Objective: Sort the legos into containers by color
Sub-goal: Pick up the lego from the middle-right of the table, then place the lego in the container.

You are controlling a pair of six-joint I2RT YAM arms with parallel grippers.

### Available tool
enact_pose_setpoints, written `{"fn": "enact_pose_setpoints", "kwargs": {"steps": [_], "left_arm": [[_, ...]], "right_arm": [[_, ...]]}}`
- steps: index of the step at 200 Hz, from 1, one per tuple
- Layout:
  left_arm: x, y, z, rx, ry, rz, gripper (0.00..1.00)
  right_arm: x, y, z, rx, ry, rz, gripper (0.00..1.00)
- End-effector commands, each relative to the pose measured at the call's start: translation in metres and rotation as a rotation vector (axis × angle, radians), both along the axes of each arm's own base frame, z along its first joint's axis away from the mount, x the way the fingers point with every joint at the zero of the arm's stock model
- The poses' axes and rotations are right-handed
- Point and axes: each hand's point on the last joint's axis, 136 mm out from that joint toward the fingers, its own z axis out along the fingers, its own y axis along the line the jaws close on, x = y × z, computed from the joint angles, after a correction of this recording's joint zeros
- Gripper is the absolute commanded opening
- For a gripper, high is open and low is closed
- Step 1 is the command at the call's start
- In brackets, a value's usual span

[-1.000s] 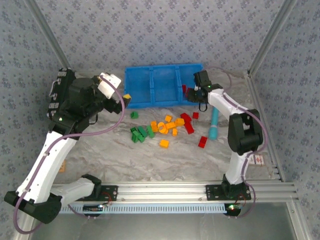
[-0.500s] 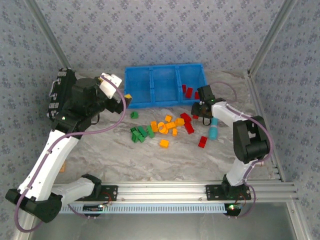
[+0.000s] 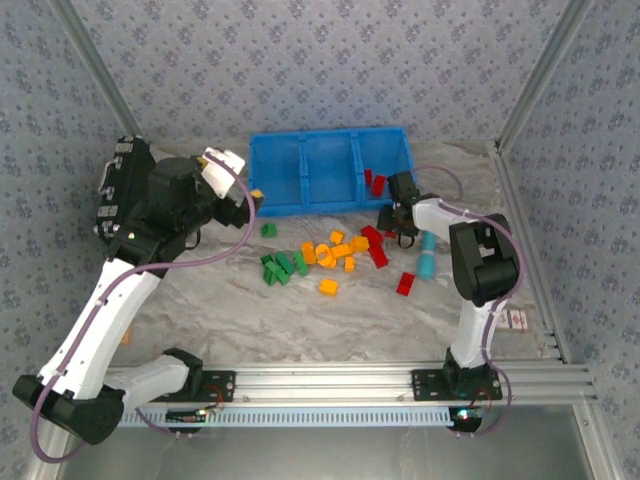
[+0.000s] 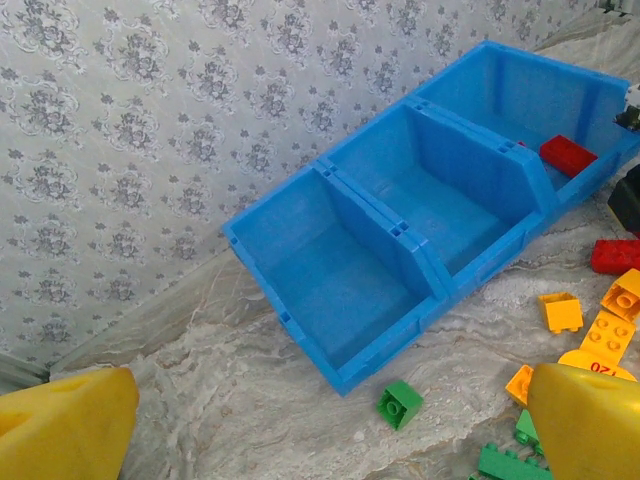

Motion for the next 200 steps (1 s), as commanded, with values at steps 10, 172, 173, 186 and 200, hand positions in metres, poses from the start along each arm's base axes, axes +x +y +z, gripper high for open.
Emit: {"fn": "enact_pose_setpoints", "kwargs": {"steps": [10,172,173,186,200], "left_arm": [[0.006,-0.004,0.005,-0.003,-0.018,0.002,1.0],[0.028,-0.007,-0.038,-0.006,0.098,-0.007,1.0],[0.029,-0.007,-0.038,-0.009,0.101,-0.009,1.0],[0.031,-0.008,-0.043,-0.041,0.134,-0.022,1.0],[0.036,-0.006,-0.047,-0.056,0.154,-0.02,1.0]], "right_arm": [[-0.002,-0.002,-0.006,-0.034,0.034,-0.002,0.41],[0.085,0.006,0.121,-0.055,-0.133,0.155,0.33],[0.086,0.006,0.121,-0.057,-0.131,0.156,0.33],[0.104,0.005,0.114,-0.089,-0.122,0.165,0.33],[0.121,0.006,0.105,-0.103,-0.113,0.173,0.33]]}}
